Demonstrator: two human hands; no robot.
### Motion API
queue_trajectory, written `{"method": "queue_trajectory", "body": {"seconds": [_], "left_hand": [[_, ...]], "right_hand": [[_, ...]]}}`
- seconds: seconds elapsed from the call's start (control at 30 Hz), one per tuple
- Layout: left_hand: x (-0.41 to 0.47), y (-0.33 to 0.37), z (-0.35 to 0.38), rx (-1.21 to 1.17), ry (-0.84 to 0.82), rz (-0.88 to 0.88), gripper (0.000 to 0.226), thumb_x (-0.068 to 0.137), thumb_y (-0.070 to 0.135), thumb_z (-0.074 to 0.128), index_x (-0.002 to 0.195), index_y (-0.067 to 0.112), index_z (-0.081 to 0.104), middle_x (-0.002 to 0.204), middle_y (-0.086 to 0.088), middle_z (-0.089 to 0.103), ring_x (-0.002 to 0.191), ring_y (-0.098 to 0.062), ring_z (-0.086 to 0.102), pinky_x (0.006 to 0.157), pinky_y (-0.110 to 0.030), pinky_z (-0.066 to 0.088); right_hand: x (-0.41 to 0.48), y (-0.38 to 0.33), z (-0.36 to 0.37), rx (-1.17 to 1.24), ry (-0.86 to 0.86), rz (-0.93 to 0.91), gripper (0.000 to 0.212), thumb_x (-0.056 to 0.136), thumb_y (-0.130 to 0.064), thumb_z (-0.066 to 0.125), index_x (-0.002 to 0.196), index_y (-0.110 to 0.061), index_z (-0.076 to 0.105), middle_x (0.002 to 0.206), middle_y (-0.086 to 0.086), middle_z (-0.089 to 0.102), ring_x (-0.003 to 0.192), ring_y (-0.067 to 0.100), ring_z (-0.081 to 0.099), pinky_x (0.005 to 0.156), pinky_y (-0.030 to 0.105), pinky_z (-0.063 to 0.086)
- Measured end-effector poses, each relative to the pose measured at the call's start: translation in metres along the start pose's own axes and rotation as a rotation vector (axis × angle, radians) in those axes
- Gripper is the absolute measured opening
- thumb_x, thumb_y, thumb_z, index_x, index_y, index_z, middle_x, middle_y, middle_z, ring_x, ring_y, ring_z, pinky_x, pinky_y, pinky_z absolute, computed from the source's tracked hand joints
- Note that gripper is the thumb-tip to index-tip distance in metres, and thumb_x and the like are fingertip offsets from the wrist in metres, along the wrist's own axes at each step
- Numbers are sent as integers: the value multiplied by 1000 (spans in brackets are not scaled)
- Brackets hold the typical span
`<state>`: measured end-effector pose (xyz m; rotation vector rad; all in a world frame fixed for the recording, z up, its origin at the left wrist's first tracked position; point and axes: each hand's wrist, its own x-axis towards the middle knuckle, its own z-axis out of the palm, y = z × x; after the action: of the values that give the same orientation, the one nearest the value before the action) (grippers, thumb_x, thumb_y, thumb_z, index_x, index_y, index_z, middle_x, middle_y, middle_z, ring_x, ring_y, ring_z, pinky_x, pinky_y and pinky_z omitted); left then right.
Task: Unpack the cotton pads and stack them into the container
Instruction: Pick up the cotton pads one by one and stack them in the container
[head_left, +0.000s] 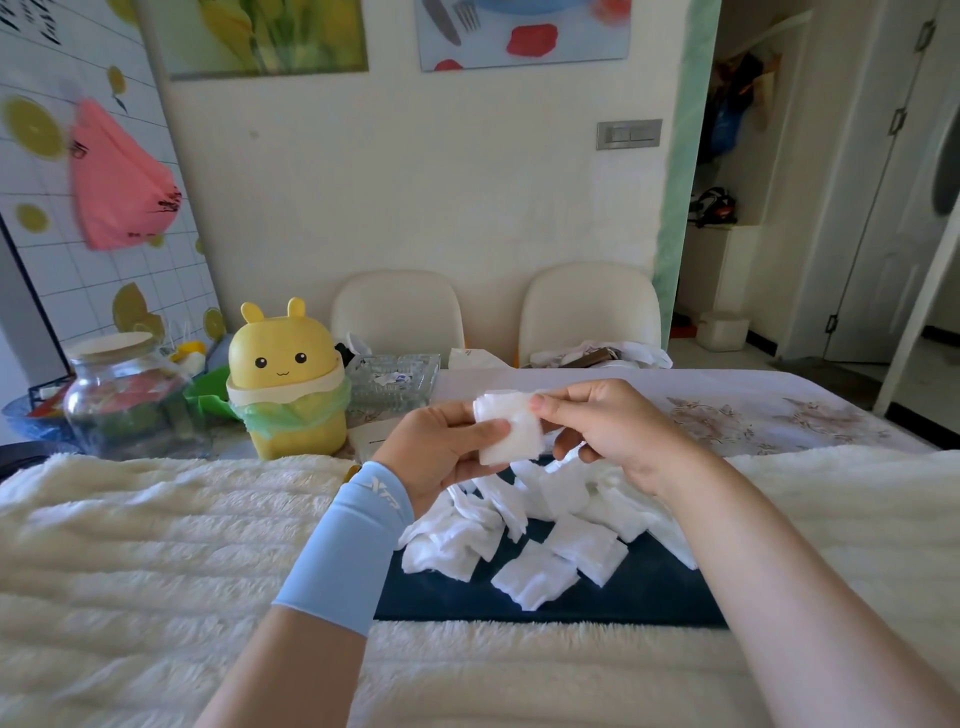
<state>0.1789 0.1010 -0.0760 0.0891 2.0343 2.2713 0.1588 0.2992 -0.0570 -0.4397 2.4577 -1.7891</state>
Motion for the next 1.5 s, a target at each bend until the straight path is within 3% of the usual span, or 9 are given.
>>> {"method": "queue_trajectory", "body": {"seconds": [0.13, 0.27, 0.37, 0.57, 0.77, 1.07, 1.17, 1.4, 1.5], "left_hand": [[2, -1, -5, 25, 156, 19, 14, 90, 5, 69, 104, 3, 70, 100, -14, 75, 89, -23, 74, 73, -29, 61], [2, -2, -5, 49, 208, 34, 8, 90, 7, 69, 98, 9, 71, 101, -12, 75, 88, -22, 75, 72, -28, 62], [0, -2, -4, 88, 246, 61, 5, 90, 7, 69, 94, 11, 70, 100, -10, 74, 87, -22, 74, 71, -27, 62], [-1, 4, -3, 111, 375, 138, 6, 90, 8, 68, 87, 13, 69, 95, -8, 72, 85, -22, 73, 65, -24, 61], [-4, 5, 10, 35, 202, 40, 9, 92, 11, 67, 96, 5, 72, 99, -20, 75, 89, -30, 74, 77, -36, 62], [-7, 7, 15, -33, -43, -15, 32, 101, 22, 54, 118, -1, 66, 106, -20, 74, 100, -31, 72, 80, -35, 61], [-8, 7, 14, 5, -91, 3, 41, 88, 33, 67, 116, 2, 68, 110, -19, 73, 104, -30, 71, 87, -37, 60], [-2, 4, 2, 134, 174, 38, 25, 85, -8, 69, 109, 0, 69, 99, -15, 75, 88, -26, 75, 74, -28, 61], [-3, 4, -3, 106, 288, 78, 17, 85, -8, 68, 98, 3, 70, 91, -10, 74, 81, -23, 74, 68, -23, 61]], "right_hand": [[0, 5, -14, -508, -54, -67, 31, 92, -19, 62, 117, -35, 72, 115, -20, 68, 103, 1, 62, 90, 24, 47], [1, 13, -15, -912, -160, 8, 29, 78, -36, 79, 104, -45, 73, 122, -10, 55, 109, 14, 55, 85, 29, 47], [3, 13, -15, -746, -98, -47, 10, 79, -37, 82, 87, -39, 76, 114, -11, 67, 102, 9, 62, 85, 28, 49], [-7, -7, -33, -271, -151, -85, 12, 87, -15, 77, 97, -21, 76, 88, -6, 78, 74, 4, 70, 72, 17, 53], [-6, -14, -15, 46, -84, -146, 13, 89, -8, 74, 100, -14, 75, 71, -5, 69, 57, 8, 54, 58, 22, 46], [-1, -14, 5, -151, 90, -209, 18, 79, -11, 85, 92, -18, 75, 70, -9, 71, 59, 3, 67, 57, 15, 52], [2, -10, 8, -151, 135, -192, 16, 80, -12, 84, 89, -21, 74, 70, -8, 72, 58, 7, 68, 55, 19, 52], [4, 1, 8, -410, 254, -240, 15, 88, -19, 69, 91, -34, 67, 92, -15, 68, 66, -3, 53, 66, 21, 41], [0, 4, 9, -620, -58, -151, 22, 83, -23, 74, 102, -34, 73, 102, -21, 69, 73, -9, 56, 70, 17, 42]]}}
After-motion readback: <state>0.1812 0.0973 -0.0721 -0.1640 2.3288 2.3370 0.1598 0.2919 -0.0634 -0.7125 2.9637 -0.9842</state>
